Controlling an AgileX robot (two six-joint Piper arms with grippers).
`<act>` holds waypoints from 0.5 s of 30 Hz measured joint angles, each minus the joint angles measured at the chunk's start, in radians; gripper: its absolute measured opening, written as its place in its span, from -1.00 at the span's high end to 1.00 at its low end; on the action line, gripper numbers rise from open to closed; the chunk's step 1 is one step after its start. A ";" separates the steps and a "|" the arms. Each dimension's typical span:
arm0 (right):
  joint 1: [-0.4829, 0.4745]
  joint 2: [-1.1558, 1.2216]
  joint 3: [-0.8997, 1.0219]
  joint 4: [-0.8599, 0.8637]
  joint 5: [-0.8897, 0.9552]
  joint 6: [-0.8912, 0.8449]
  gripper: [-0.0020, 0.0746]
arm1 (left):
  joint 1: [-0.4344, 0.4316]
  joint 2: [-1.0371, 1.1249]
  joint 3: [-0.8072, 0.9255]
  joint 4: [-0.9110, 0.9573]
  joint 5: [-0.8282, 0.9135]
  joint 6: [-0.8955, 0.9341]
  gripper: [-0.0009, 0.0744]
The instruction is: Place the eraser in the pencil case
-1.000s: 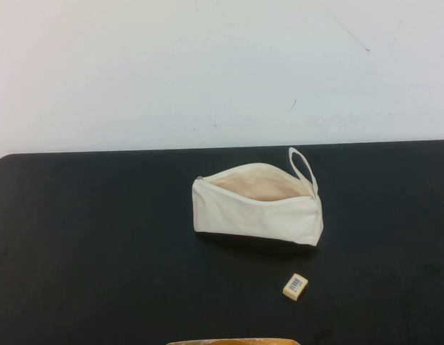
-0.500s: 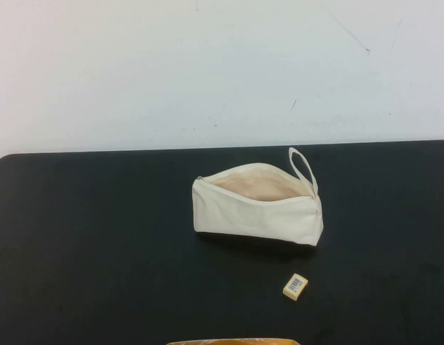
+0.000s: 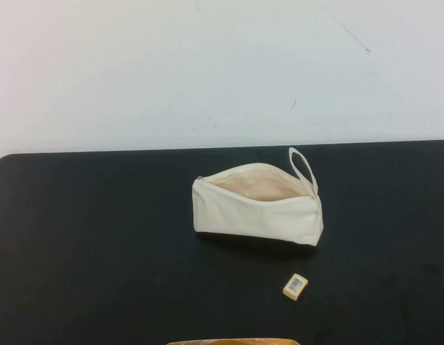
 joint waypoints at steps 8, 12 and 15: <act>0.000 0.000 0.000 0.000 0.000 0.000 0.95 | 0.000 0.000 0.000 0.000 0.000 0.000 0.98; 0.000 0.000 0.004 -0.015 -0.059 0.000 0.95 | 0.000 0.000 0.000 0.000 0.000 0.000 0.98; 0.000 0.000 0.004 -0.027 -0.218 -0.002 0.95 | 0.000 0.000 0.000 0.000 0.000 0.000 0.98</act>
